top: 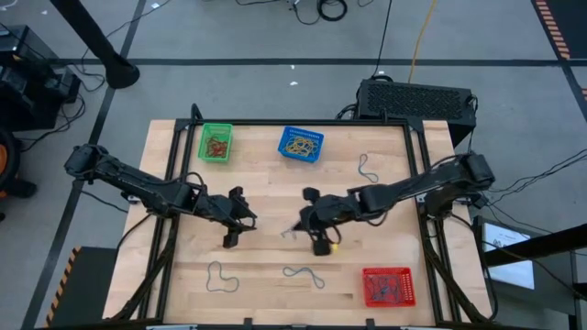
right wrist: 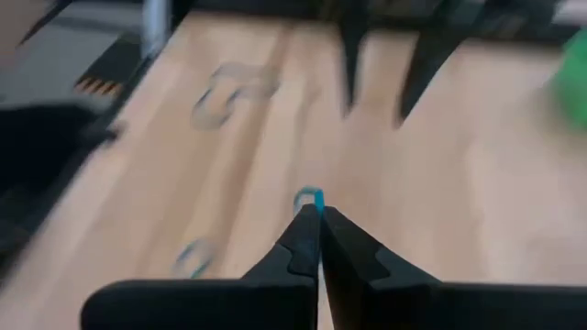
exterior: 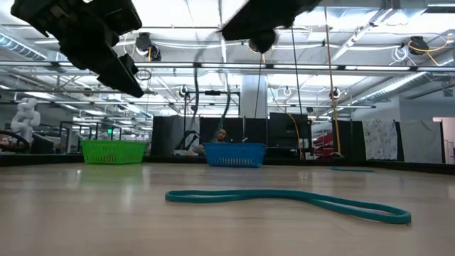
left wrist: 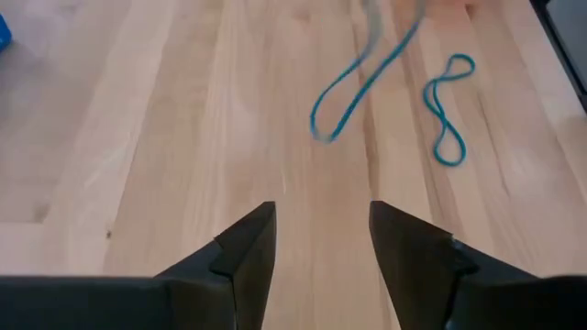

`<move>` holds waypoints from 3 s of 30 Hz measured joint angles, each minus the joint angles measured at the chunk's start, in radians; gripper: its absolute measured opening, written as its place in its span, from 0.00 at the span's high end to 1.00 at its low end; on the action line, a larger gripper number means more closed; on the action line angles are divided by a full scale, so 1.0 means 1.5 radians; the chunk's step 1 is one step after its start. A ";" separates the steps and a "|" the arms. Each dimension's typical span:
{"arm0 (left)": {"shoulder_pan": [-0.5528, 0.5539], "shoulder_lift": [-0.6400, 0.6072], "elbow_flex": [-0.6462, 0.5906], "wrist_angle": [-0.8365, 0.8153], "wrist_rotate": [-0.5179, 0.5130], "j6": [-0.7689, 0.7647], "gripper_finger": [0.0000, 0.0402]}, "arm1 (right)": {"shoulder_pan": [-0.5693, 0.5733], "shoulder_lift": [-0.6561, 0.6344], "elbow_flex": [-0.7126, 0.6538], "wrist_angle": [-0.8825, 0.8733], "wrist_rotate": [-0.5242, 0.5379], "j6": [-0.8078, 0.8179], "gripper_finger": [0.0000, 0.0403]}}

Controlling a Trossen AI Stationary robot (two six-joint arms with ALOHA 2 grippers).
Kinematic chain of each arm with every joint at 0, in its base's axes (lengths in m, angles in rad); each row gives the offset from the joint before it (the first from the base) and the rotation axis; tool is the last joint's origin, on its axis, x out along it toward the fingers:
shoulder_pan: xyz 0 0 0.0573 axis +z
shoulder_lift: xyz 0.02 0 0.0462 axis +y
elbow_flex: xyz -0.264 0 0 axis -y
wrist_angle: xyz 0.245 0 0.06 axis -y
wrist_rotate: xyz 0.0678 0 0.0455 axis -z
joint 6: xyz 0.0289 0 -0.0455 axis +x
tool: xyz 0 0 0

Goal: Sort rubber bands into baskets
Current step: Put the blue rubber band into the red bin

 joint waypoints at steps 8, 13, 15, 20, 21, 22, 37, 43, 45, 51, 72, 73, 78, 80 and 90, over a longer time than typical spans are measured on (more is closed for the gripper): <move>-0.009 0.001 -0.004 -0.002 0.002 -0.016 0.54 | 0.069 -0.119 0.000 -0.232 -0.039 0.152 1.00; -0.023 0.001 -0.004 0.003 0.003 -0.030 0.54 | 0.138 -0.180 0.000 -0.285 -0.039 0.249 1.00; -0.029 0.001 -0.004 0.003 0.003 -0.034 0.54 | 0.170 -0.198 0.000 -0.285 -0.039 0.290 1.00; -0.039 0.001 -0.005 0.004 0.001 -0.034 0.54 | 0.259 -0.224 0.000 -0.305 -0.036 0.405 1.00; -0.039 0.001 -0.005 0.004 0.000 -0.034 0.54 | 0.276 -0.227 0.000 -0.319 -0.034 0.434 1.00; -0.039 0.001 -0.005 0.004 -0.001 -0.035 0.54 | 0.292 -0.228 0.000 -0.337 -0.032 0.463 1.00; -0.039 0.001 -0.005 0.005 -0.008 -0.035 0.54 | 0.453 -0.230 0.000 -0.576 -0.032 0.838 1.00; -0.039 0.001 -0.005 0.005 -0.008 -0.034 0.54 | 0.509 -0.230 0.000 -0.640 -0.056 0.961 1.00; -0.039 0.001 -0.005 0.005 -0.008 -0.034 0.54 | 0.524 -0.230 0.000 -0.659 -0.066 0.993 1.00; -0.039 0.001 -0.005 0.005 -0.008 -0.035 0.55 | 0.532 -0.230 0.000 -0.658 -0.020 1.027 1.00; -0.066 0.001 -0.005 0.003 0.075 -0.055 0.55 | 0.523 -0.126 0.000 -0.627 0.075 0.902 0.99; -0.070 0.001 -0.005 0.003 0.082 -0.055 0.55 | 0.521 -0.117 0.000 -0.628 0.065 0.901 0.98; -0.103 0.001 0.003 0.005 0.084 -0.055 0.55 | 0.512 -0.085 0.000 -0.639 0.023 0.900 0.93; -0.117 0.001 0.004 0.014 0.084 -0.055 0.55 | 0.507 -0.079 -0.001 -0.644 0.008 0.898 0.90; -0.185 0.001 0.005 0.038 0.084 -0.125 0.55 | 0.474 -0.086 -0.001 -0.616 -0.039 0.858 0.80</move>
